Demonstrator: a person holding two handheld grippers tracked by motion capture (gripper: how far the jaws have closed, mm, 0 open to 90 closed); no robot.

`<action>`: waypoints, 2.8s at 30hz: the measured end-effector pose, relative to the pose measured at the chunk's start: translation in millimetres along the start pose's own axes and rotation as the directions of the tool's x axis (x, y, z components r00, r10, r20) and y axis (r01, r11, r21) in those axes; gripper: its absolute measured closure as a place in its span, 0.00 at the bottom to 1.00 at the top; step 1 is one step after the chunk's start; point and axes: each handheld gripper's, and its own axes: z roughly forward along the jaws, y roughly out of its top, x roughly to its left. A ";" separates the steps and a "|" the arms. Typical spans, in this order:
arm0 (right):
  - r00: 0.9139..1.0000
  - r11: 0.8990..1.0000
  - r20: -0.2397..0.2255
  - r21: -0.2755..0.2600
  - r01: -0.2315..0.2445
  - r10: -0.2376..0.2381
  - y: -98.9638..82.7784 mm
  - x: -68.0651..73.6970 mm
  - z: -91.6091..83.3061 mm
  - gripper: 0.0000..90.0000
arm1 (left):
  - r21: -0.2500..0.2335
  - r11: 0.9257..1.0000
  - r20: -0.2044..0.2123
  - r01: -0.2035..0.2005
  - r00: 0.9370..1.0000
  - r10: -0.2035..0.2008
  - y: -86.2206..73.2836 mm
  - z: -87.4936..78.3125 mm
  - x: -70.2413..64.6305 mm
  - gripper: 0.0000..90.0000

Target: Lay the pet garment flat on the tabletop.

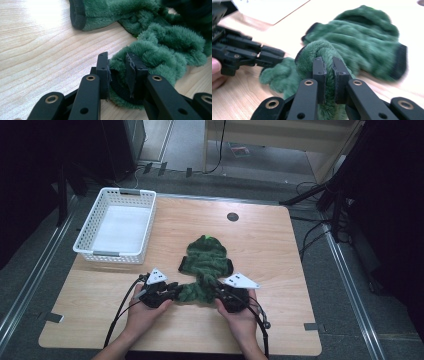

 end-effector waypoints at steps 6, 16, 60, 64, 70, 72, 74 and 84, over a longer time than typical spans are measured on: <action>0.991 0.992 0.042 -0.005 -0.124 0.124 -15.7 -20.5 -23.6 0.91 | -0.003 1.000 -0.002 0.002 1.000 -0.002 -0.3 0.0 0.0 0.82; 0.919 0.971 0.316 -0.050 -0.232 0.236 -32.2 -55.5 -54.8 0.66 | -0.010 1.000 -0.004 -0.004 1.000 0.004 0.1 0.8 -1.1 0.82; 0.985 0.964 0.150 0.241 -0.114 0.079 57.7 -59.6 116.5 0.64 | -0.053 0.993 0.086 -0.102 0.991 0.106 -12.5 -12.9 -11.9 0.68; 0.980 0.966 0.193 0.238 -0.101 0.055 63.8 -67.8 127.7 0.63 | -0.055 0.993 0.073 -0.107 0.991 0.111 -12.7 -12.4 -13.2 0.75; 0.985 0.980 0.150 0.165 -0.112 0.087 70.9 -67.9 121.2 0.57 | -0.056 0.996 0.078 -0.076 0.994 0.080 -11.9 -12.5 -9.4 0.71; 0.989 0.986 0.100 0.117 -0.119 0.108 70.3 -64.0 106.5 0.57 | -0.072 0.996 0.094 -0.059 0.993 0.066 -12.0 -13.5 -7.7 0.68; 0.993 0.990 0.078 0.101 -0.097 0.089 67.2 -58.4 89.9 0.57 | -0.087 0.995 0.109 -0.040 0.993 0.049 -11.8 -14.7 -5.5 0.65; 0.993 0.993 0.115 0.106 -0.045 0.032 -6.9 -35.3 23.8 0.56 | -0.137 0.990 0.168 0.041 0.986 -0.017 -10.3 -16.8 1.9 0.50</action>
